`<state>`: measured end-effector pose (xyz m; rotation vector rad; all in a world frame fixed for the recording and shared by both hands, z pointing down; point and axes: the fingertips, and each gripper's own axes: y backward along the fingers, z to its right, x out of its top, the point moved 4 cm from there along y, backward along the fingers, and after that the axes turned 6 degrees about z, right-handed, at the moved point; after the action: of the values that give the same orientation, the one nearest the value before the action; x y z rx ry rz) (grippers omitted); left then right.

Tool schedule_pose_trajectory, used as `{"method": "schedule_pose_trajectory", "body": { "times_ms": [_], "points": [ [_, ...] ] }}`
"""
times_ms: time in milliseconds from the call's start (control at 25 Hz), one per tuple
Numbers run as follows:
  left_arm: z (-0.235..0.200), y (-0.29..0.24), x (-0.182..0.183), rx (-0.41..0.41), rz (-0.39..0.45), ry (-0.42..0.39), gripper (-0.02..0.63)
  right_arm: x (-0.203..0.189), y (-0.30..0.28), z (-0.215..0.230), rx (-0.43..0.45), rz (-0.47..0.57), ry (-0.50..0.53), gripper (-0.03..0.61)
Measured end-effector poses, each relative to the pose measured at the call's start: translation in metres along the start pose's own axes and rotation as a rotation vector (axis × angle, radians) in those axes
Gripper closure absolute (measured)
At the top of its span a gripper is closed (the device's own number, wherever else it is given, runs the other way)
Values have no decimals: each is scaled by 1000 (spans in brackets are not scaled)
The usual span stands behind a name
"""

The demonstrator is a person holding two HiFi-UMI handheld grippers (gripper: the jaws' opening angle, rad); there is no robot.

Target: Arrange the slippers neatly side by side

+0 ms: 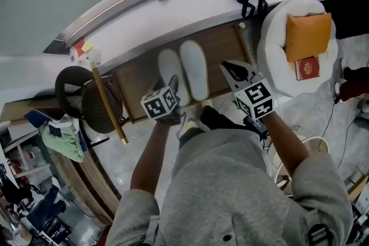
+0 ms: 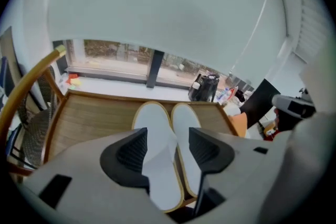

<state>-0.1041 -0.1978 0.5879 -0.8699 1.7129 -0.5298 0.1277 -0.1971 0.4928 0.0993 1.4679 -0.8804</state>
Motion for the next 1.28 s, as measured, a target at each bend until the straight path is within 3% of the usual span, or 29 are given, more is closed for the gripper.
{"method": "schedule_pose_trajectory", "body": {
  "times_ms": [160, 280, 400, 720, 1280],
  "points": [
    [-10, 47, 17, 91, 205, -14, 370, 0, 16, -9, -18, 18, 0, 541],
    [-18, 94, 24, 149, 330, -30, 476, 1, 29, -27, -27, 40, 10, 541],
    [-20, 141, 20, 148, 417, -57, 554, 4, 45, -51, -36, 64, 14, 541],
    [-6, 243, -18, 70, 494, -181, 598, 2, 97, -128, -41, 119, 28, 541],
    [16, 369, -72, -13, 578, -247, 598, 2, 194, -220, -87, 213, 44, 540]
  ]
}}
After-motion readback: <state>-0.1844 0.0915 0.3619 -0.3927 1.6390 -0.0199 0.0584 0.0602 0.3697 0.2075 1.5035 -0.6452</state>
